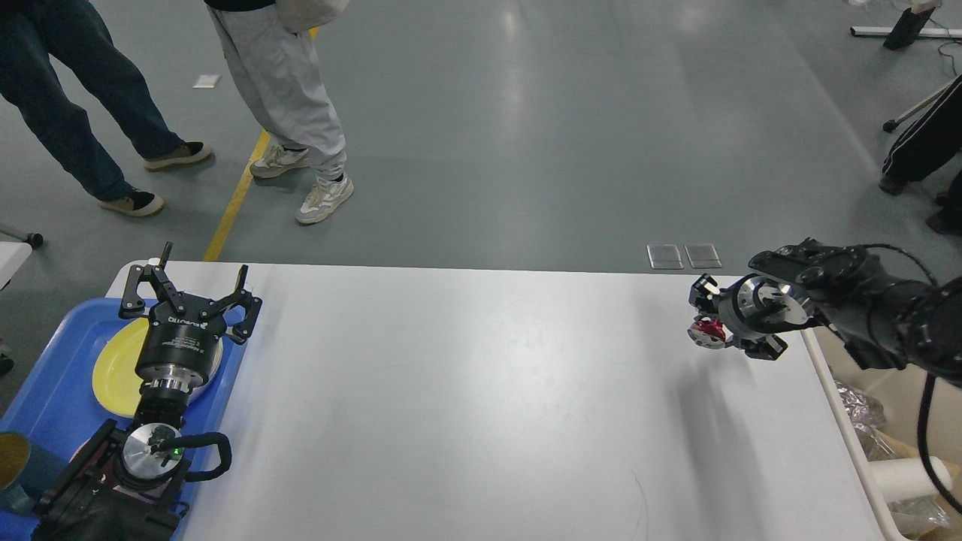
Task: Tidy desktop
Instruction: 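Lift the red can and drop it into the white bin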
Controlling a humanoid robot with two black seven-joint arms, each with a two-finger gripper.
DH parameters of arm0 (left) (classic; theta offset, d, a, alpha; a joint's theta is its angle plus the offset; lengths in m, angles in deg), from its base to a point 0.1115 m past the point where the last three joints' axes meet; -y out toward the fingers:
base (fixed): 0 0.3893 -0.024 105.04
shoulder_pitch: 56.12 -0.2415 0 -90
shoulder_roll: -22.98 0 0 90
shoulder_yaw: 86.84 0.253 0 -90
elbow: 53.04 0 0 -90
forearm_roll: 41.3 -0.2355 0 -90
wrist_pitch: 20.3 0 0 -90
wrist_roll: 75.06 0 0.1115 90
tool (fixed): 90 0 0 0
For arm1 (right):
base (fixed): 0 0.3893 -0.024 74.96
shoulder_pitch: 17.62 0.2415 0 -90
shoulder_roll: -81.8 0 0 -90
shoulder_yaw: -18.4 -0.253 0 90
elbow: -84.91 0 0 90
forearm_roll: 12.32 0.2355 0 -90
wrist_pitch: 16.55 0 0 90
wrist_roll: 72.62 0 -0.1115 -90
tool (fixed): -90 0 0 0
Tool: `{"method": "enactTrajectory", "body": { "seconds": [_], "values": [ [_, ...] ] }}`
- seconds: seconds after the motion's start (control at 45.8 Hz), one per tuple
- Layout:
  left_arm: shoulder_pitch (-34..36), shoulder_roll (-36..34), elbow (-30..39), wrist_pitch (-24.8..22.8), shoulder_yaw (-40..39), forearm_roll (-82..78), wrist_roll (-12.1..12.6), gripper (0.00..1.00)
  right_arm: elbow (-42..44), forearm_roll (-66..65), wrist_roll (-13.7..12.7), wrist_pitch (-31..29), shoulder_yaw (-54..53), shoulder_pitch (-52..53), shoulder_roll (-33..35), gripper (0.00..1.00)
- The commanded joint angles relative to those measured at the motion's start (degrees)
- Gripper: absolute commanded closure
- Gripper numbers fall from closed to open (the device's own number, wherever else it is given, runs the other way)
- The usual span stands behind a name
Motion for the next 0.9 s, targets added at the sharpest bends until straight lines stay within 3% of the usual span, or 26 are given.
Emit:
{"method": "enactTrajectory", "body": {
  "seconds": [0.0,0.175,0.459,0.524,0.699,0.764,0.874],
  "values": [
    [0.0,0.0,0.0,0.1,0.0,0.0,0.0,0.03,-10.9,-0.1,-0.5,-3.9,7.3,9.7,2.9,1.0],
    [0.0,0.0,0.0,0.1,0.0,0.0,0.0,0.03,-28.6,0.1,-0.2,-7.1,22.5,28.3,3.0,1.0],
    [0.0,-0.1,0.0,0.1,0.0,0.0,0.0,0.03,-51.3,0.1,1.3,-17.6,35.7,53.0,8.7,1.0],
    [0.0,-0.1,0.0,0.1,0.0,0.0,0.0,0.03,-55.0,0.0,3.9,-17.9,39.1,57.3,8.7,1.0],
    [0.0,-0.1,0.0,0.1,0.0,0.0,0.0,0.03,-57.7,-1.2,15.8,-19.6,47.1,60.7,7.7,1.0],
    [0.0,-0.1,0.0,0.1,0.0,0.0,0.0,0.03,-57.7,-2.6,17.9,-19.4,48.4,60.7,8.0,1.0],
    [0.0,-0.1,0.0,0.1,0.0,0.0,0.0,0.03,-56.8,-3.1,18.1,-17.4,50.5,59.8,8.6,1.0]
  ]
}}
